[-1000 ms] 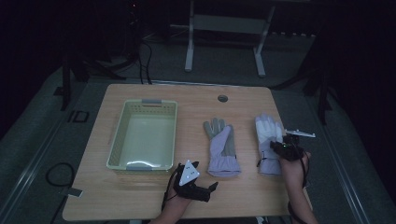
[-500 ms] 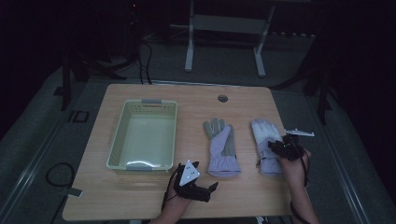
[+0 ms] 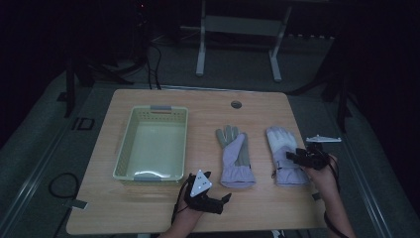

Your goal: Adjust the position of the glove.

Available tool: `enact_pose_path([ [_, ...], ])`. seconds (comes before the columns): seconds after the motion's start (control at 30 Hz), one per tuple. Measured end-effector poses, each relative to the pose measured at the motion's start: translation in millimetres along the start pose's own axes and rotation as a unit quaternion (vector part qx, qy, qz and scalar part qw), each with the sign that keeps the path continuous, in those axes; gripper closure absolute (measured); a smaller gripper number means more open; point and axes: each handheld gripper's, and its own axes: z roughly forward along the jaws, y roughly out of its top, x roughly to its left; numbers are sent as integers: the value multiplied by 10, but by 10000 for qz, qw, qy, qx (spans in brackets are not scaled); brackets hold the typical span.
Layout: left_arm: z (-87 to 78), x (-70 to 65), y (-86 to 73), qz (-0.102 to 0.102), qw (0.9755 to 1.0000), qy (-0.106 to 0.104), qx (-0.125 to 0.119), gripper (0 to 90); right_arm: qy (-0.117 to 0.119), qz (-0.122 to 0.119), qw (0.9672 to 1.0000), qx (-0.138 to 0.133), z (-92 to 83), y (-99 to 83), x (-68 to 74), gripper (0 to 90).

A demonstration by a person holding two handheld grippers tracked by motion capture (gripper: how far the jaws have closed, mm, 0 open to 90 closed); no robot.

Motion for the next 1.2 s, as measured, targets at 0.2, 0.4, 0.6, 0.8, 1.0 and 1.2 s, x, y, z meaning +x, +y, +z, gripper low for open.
enact_pose_path([
  [0.2,-2,0,-1,-4,10000,9,-2,0,43,-20,9998,186,214,-136,-59,580],
  [0.4,-3,2,-1,-14,10000,19,-1,0,-14,140,9996,263,159,-80,15,783],
  [0.6,-4,-1,-2,1,10000,18,-11,0,-184,249,9995,-11,-83,79,94,794],
  [0.8,-9,-4,-5,14,10000,-20,-60,0,-144,232,9981,-544,-431,309,261,795],
  [1.0,-7,0,-3,4,10000,-8,-35,0,-159,-32,9964,-828,-673,550,537,794],
  [1.2,-4,-14,-3,80,10000,14,-55,0,-71,-185,9946,-1021,-795,715,890,794],
])
